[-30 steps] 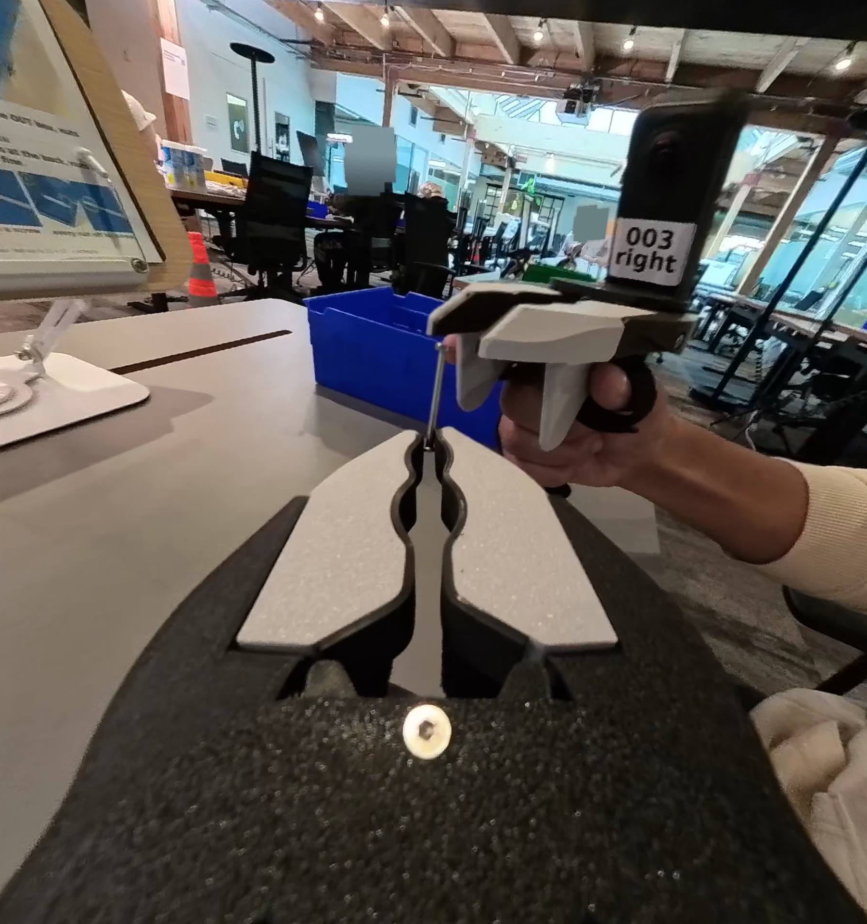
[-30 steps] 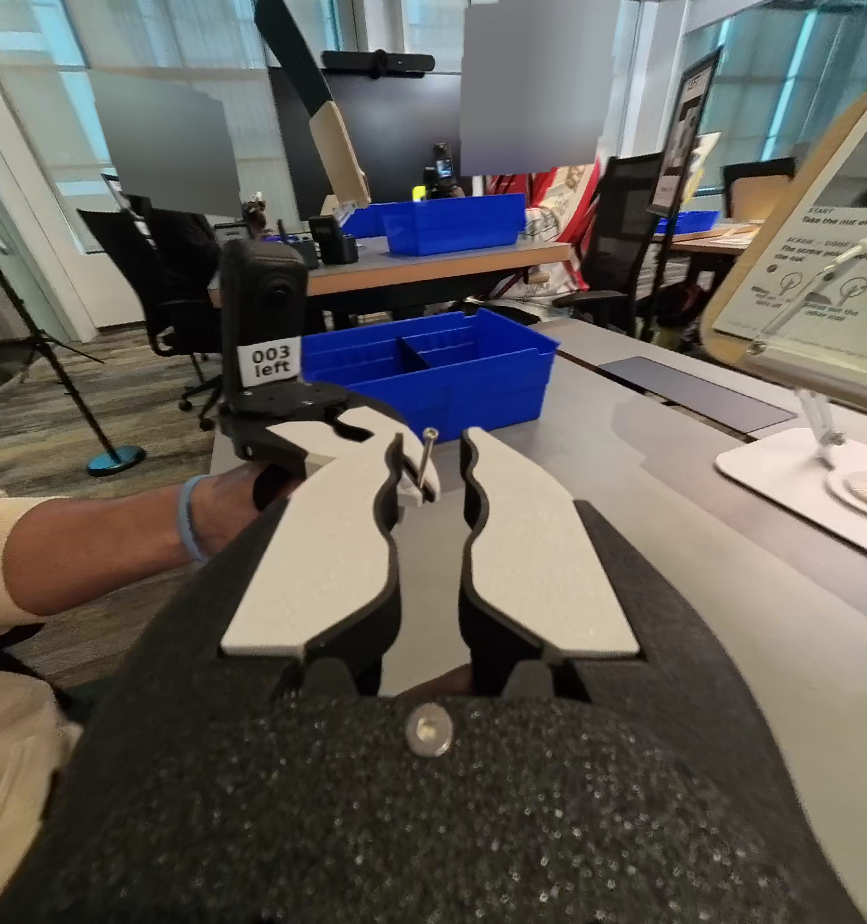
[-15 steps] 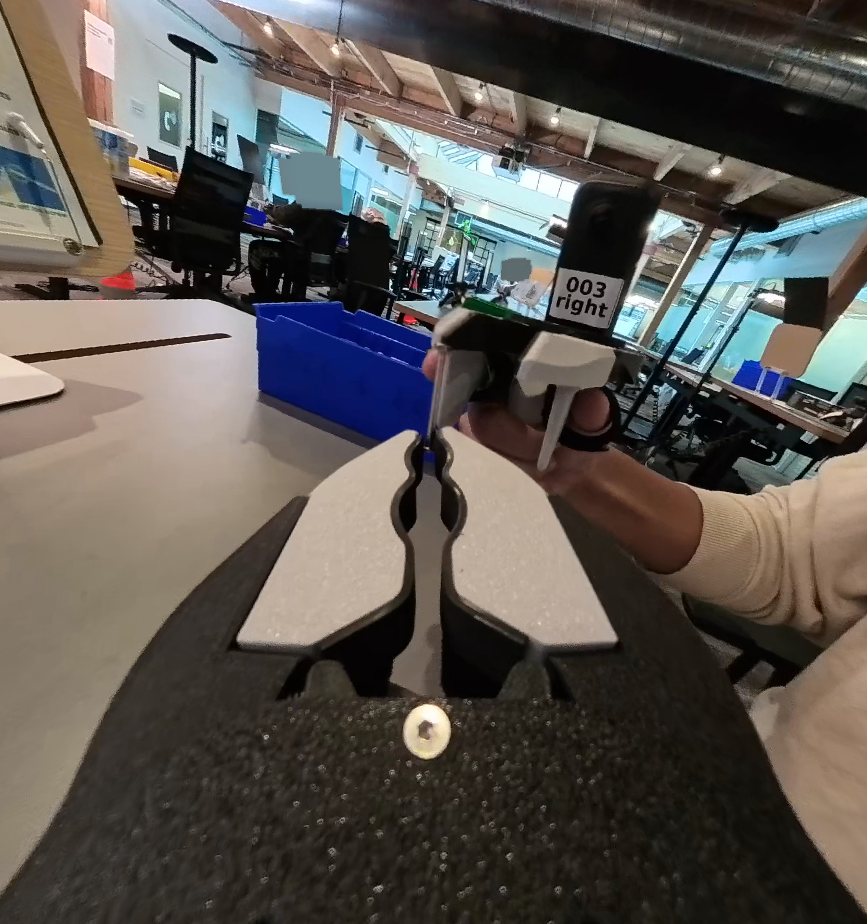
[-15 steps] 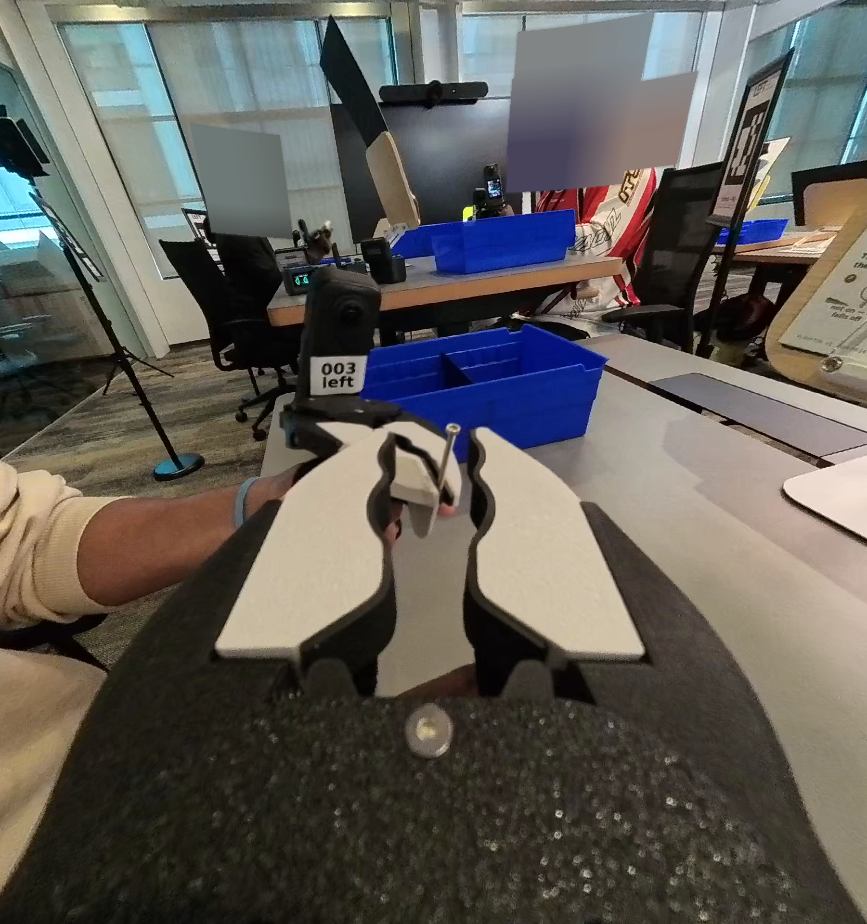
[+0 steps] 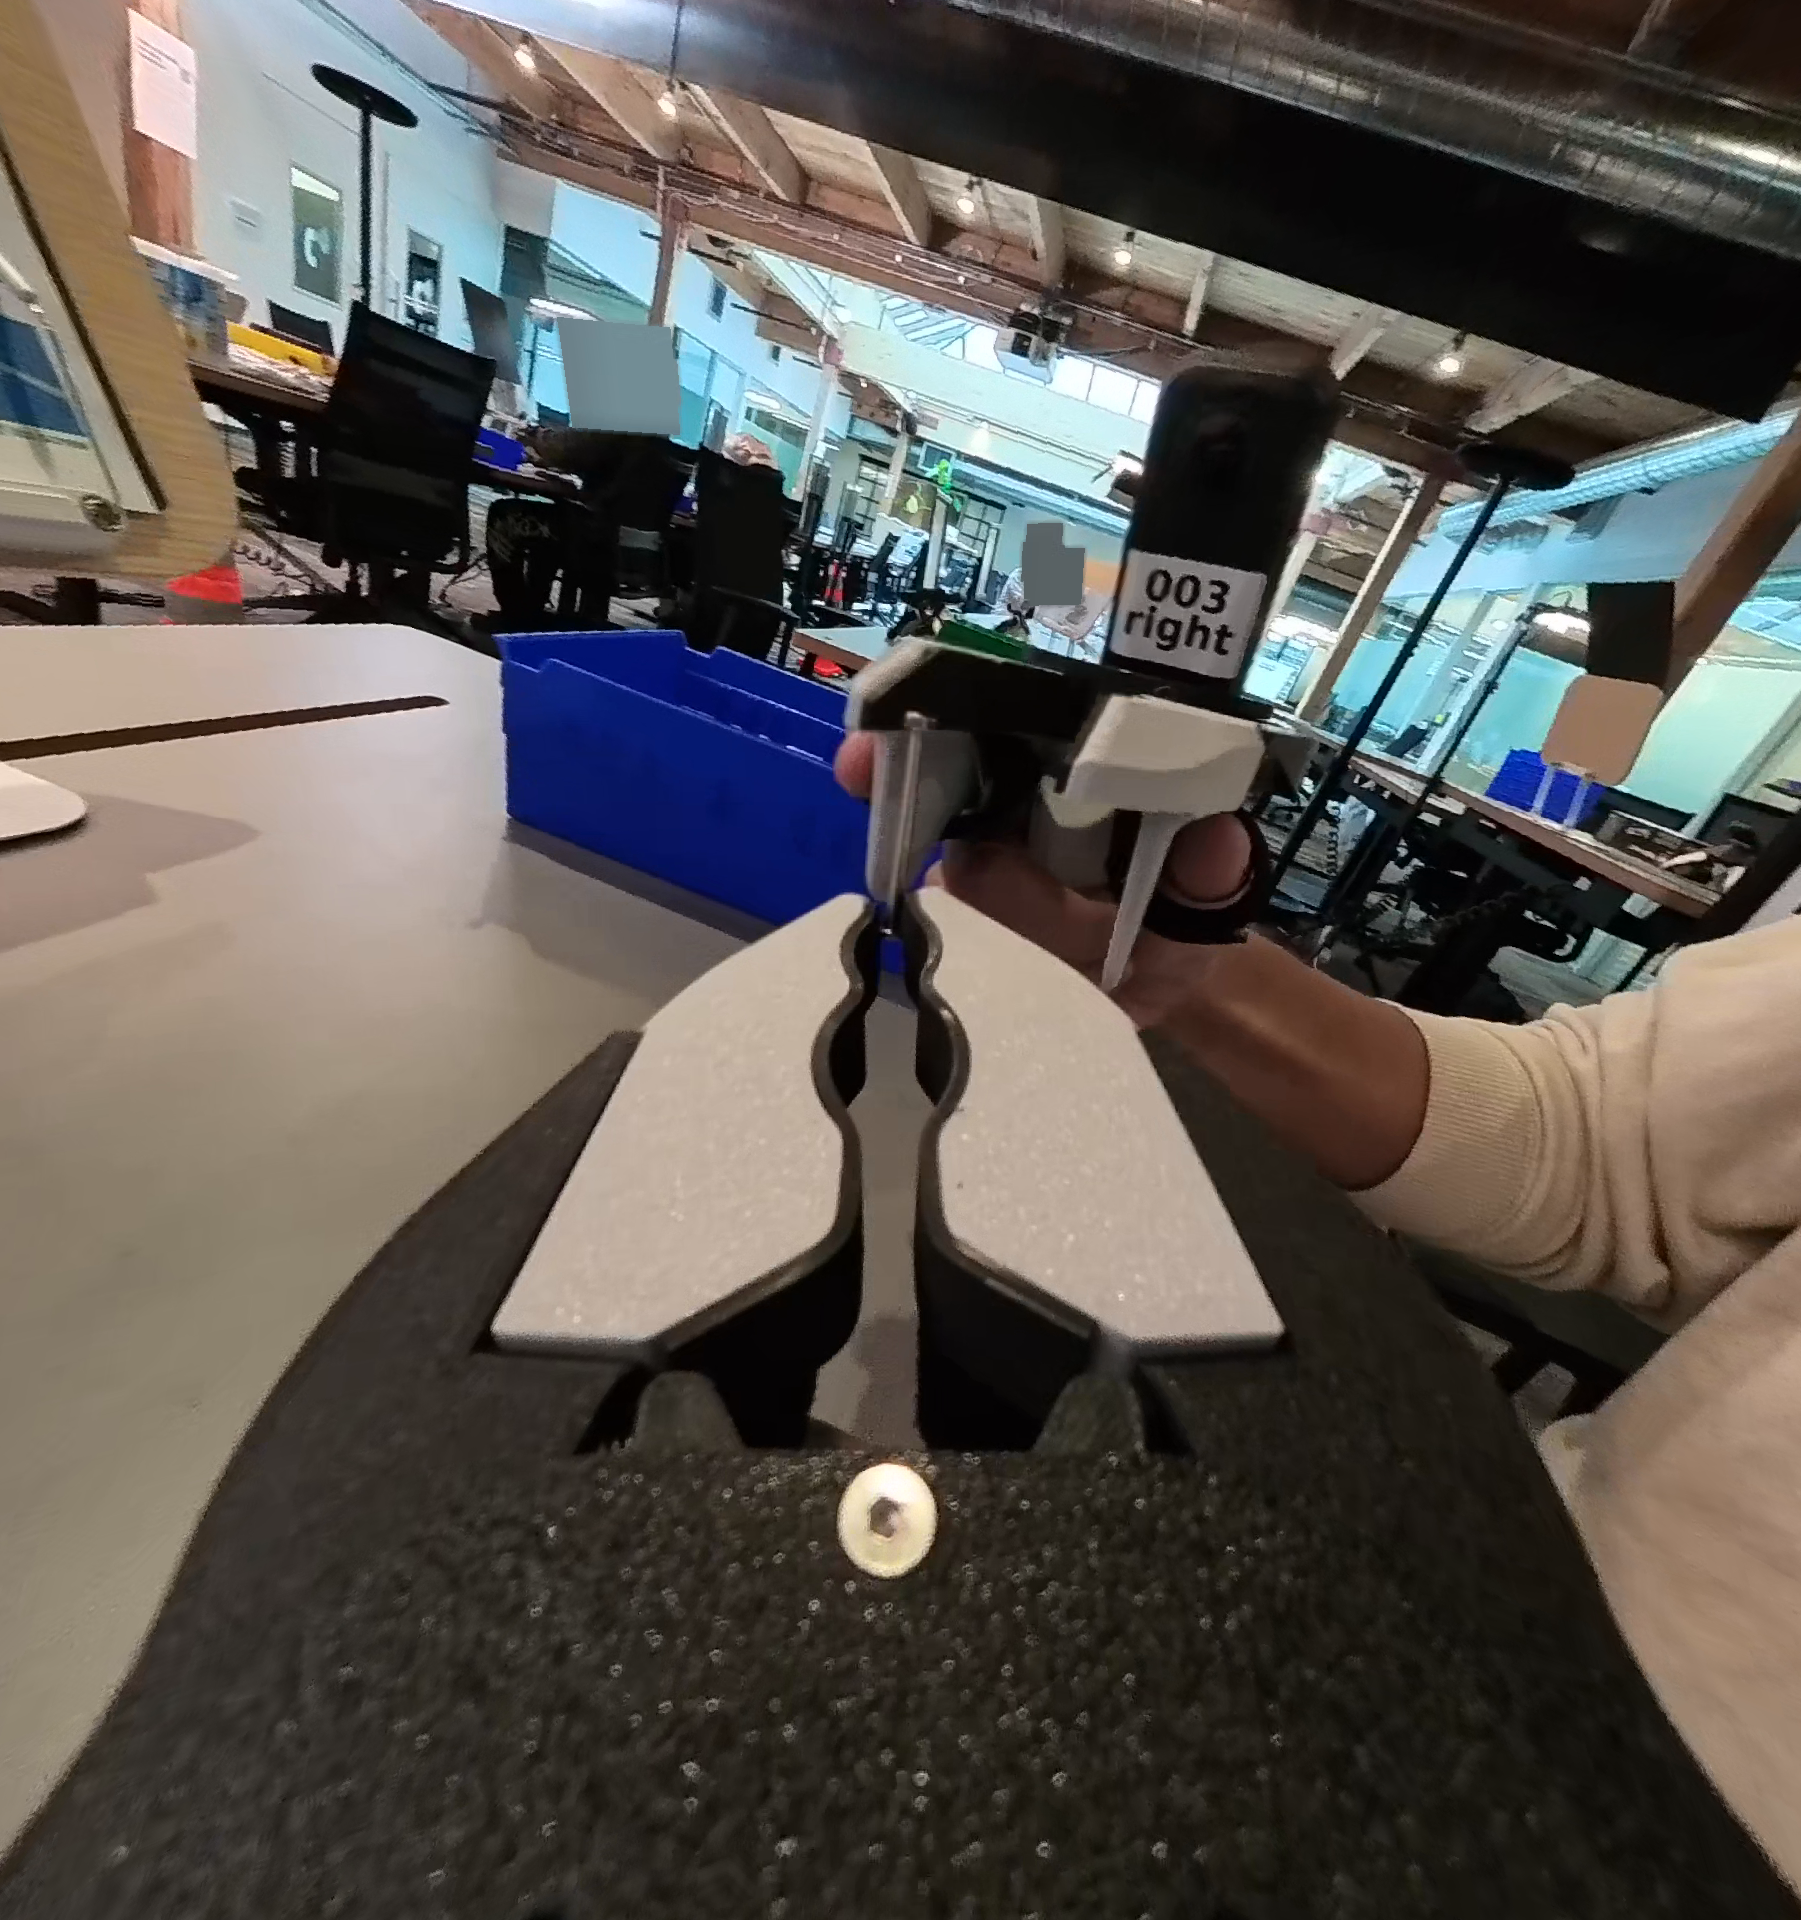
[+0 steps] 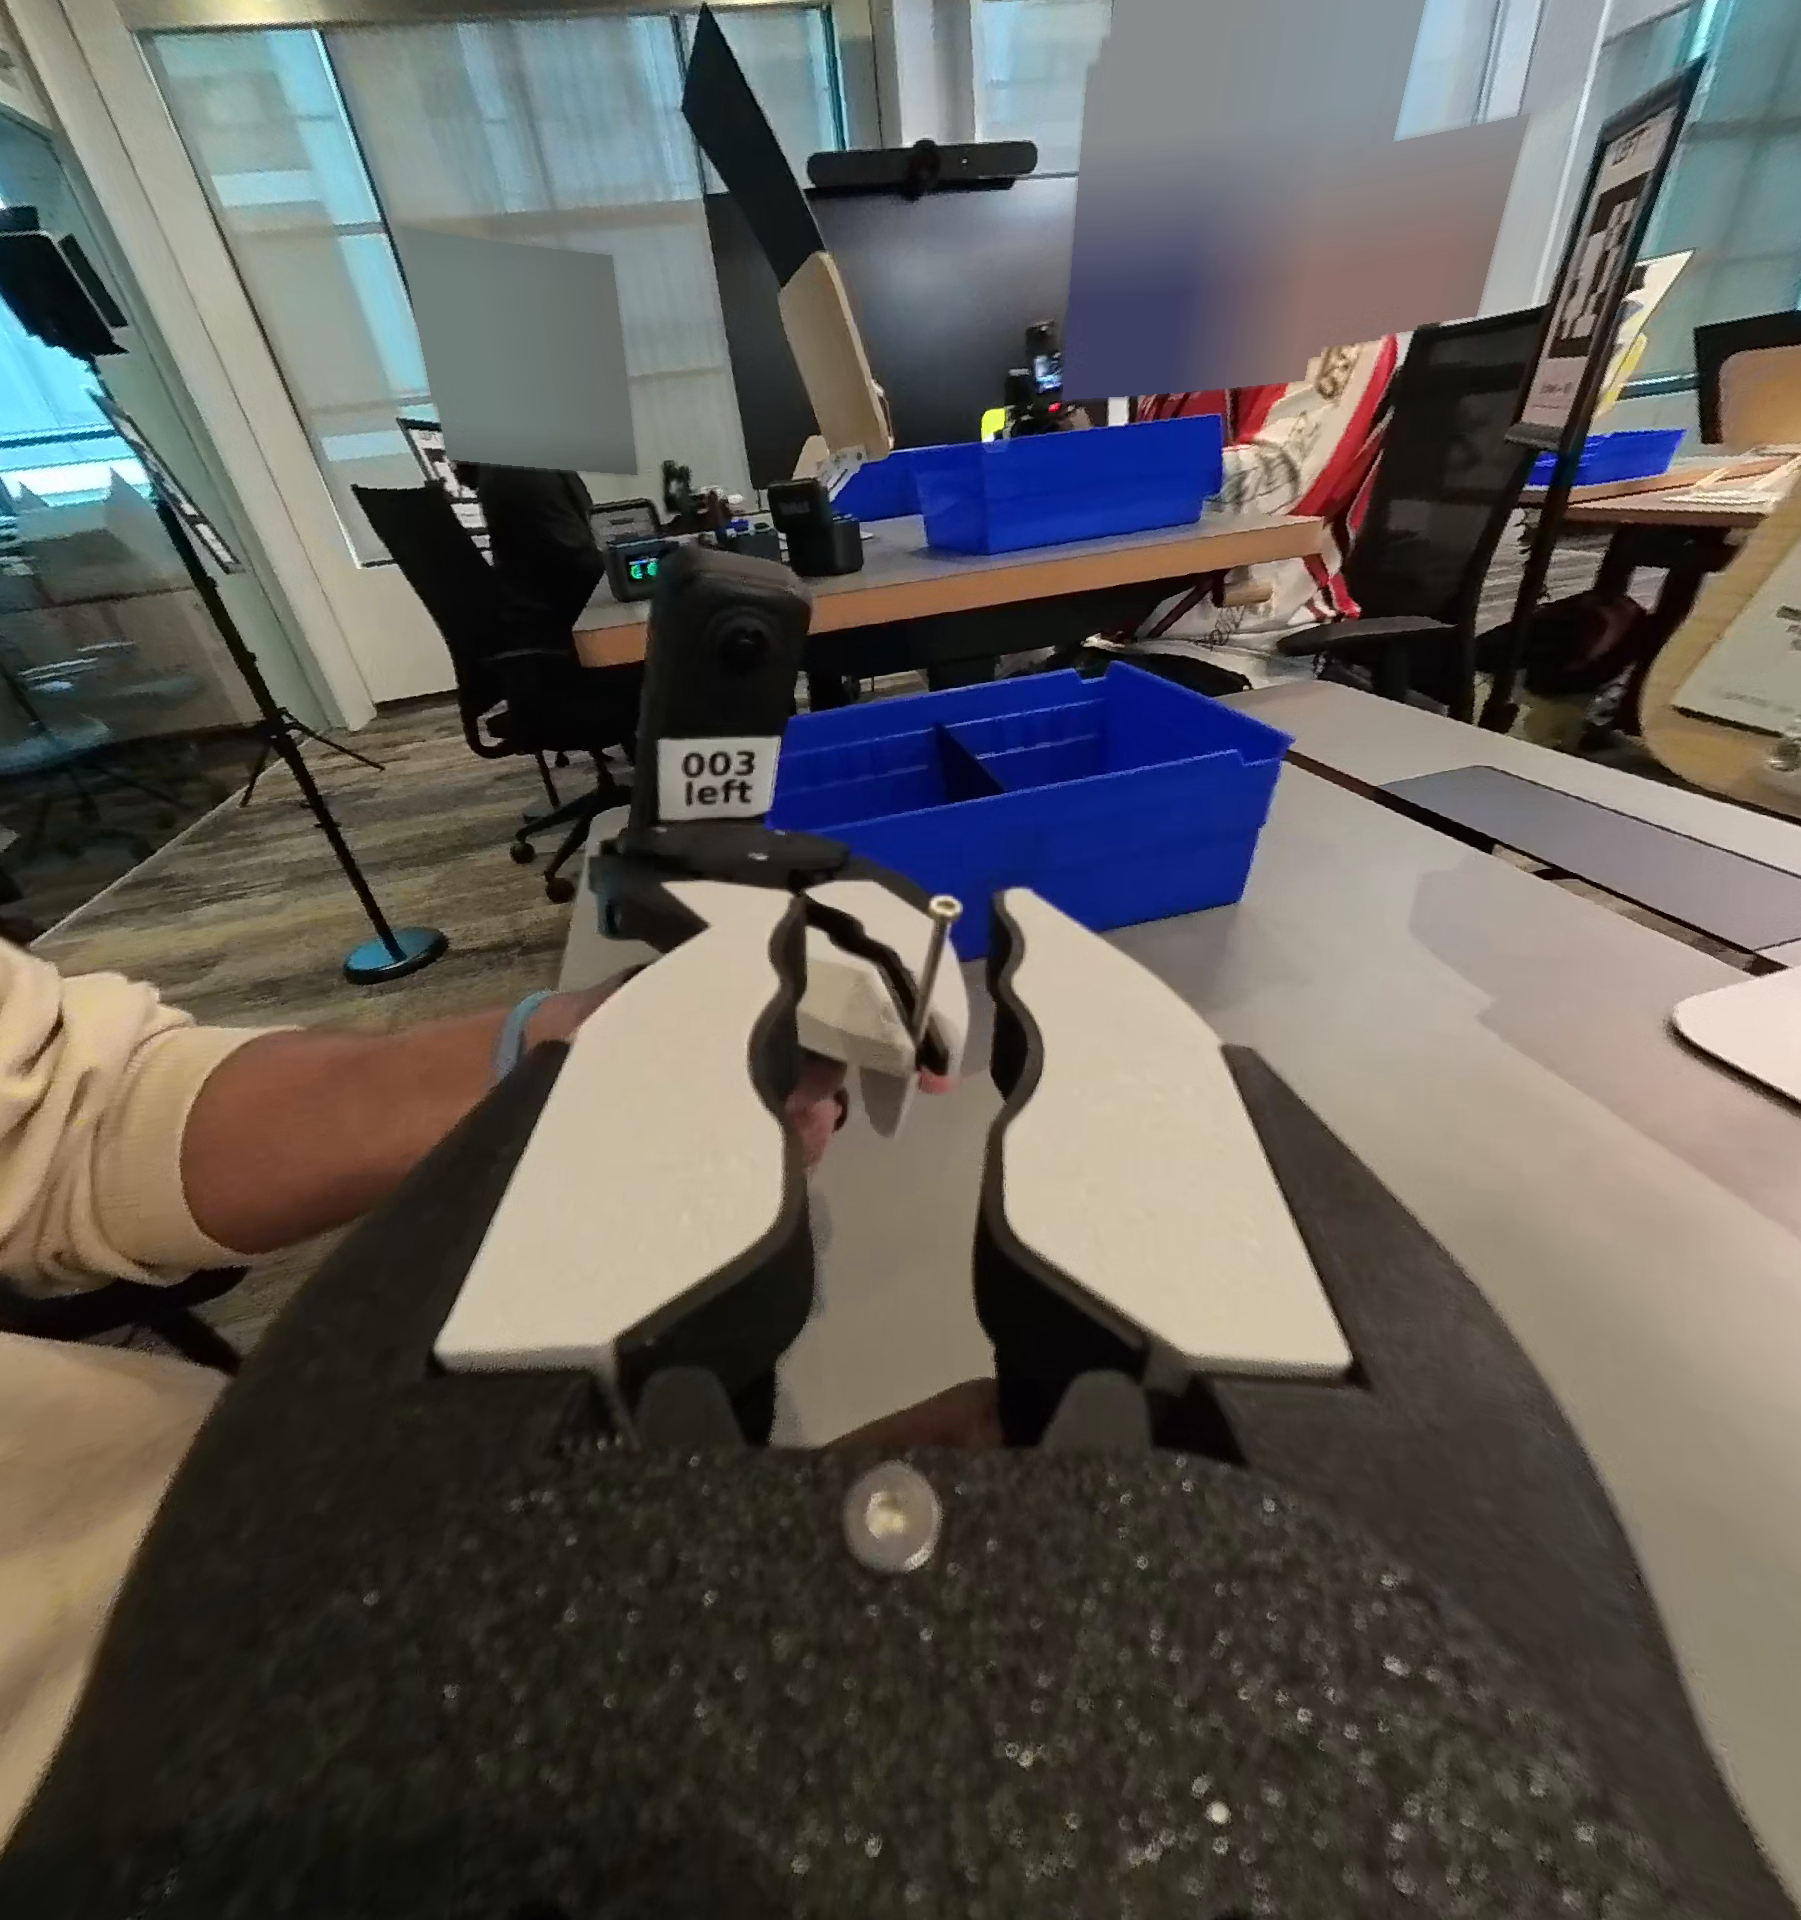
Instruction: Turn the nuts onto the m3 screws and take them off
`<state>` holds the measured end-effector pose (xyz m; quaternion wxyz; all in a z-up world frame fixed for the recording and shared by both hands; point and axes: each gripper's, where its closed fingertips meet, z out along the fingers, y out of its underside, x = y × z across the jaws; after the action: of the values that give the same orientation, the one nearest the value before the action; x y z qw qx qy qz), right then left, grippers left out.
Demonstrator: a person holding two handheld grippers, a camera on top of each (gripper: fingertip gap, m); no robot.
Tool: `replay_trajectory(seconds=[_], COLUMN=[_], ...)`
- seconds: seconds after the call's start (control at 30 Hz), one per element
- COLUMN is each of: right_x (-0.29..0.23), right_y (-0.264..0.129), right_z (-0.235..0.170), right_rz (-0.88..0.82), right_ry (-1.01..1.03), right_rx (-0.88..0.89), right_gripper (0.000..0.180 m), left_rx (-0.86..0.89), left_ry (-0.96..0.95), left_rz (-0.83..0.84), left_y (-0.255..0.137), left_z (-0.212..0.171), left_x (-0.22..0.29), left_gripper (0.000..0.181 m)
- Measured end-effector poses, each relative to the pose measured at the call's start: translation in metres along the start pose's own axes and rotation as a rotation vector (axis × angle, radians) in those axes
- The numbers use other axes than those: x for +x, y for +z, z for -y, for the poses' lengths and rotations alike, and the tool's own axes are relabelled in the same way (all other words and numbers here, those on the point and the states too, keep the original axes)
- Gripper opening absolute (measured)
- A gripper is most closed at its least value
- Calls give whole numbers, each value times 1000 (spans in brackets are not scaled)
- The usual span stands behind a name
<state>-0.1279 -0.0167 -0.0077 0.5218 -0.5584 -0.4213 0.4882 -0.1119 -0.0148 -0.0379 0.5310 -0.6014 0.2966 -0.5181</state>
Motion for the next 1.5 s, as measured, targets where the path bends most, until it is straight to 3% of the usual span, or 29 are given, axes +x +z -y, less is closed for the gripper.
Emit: replay_trajectory(seconds=[0.57, 0.63, 1.0, 1.1, 1.3, 1.5], right_x=[-4, -2, -3, 3, 11, 12], right_y=[0, -3, -1, -6, -21, -21], right_z=[-1, -4, -5, -6, -18, -33], right_rz=[10, 12, 3, -11, -18, 1], right_ry=[-2, 0, -5, -5, -216, -279], right_rx=[-1, -5, -19, -26, -314, -472], right_gripper=[36, 29, 36, 30, 20, 20], left_rx=[-7, -6, -17, -14, -272, -305], left_ry=[-14, -24, -15, -10, 370, 435], left_rz=[9, 26, 17, 41, 205, 162], left_y=[-2, -4, -4, -7, -10, -8], left_z=[-1, -1, -1, 0, -21, -22], left_x=[-6, -10, -9, -14, -21, -8], left_gripper=[4, 3, 4, 3, 3, 4])
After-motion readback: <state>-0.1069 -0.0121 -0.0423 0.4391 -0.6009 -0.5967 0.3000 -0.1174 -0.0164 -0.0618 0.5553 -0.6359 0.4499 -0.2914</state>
